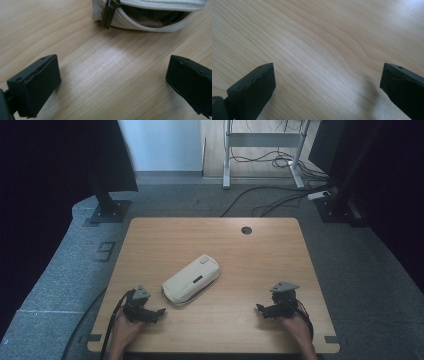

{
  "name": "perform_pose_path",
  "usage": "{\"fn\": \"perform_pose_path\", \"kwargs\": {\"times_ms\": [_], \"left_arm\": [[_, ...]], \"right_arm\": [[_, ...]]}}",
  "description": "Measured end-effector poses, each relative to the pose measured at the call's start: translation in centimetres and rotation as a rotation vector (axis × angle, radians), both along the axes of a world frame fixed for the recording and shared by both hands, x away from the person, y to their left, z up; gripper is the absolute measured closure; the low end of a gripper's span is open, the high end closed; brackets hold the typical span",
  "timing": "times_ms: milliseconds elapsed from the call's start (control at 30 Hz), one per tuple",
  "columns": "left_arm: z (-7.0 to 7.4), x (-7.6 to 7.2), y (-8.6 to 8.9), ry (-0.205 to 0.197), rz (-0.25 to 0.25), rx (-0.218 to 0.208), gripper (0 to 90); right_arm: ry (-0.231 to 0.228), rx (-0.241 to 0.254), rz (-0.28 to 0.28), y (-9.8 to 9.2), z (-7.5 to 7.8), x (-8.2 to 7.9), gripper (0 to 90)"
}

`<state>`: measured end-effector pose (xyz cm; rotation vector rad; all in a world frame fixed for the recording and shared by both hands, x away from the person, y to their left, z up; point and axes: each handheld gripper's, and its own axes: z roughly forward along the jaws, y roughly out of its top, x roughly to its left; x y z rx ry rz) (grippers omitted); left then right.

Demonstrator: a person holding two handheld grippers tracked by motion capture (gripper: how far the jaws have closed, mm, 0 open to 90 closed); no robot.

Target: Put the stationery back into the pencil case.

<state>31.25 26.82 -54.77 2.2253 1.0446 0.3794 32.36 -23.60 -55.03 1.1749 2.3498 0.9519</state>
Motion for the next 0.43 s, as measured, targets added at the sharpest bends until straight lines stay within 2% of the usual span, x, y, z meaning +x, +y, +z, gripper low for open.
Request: {"fn": "perform_pose_path", "kwargs": {"times_ms": [33,67,167,433], "left_arm": [[-0.01,0.01,0.00,-0.001,0.002,0.000,0.0],[-0.02,0.02,-0.02,-0.003,0.005,0.003,0.0],[-0.02,0.03,-0.02,-0.002,0.007,0.003,0.0],[-0.02,0.03,-0.06,0.000,0.016,0.004,0.0]], "right_arm": [[0.005,-0.004,-0.003,-0.10,-0.22,-0.01,0.0],[0.009,0.013,-0.007,-0.22,-0.38,-0.02,0.0],[-0.005,0.029,-0.017,-0.49,-0.56,-0.09,0.0],[-0.007,0.030,-0.019,-0.61,-0.62,-0.22,0.0]]}}
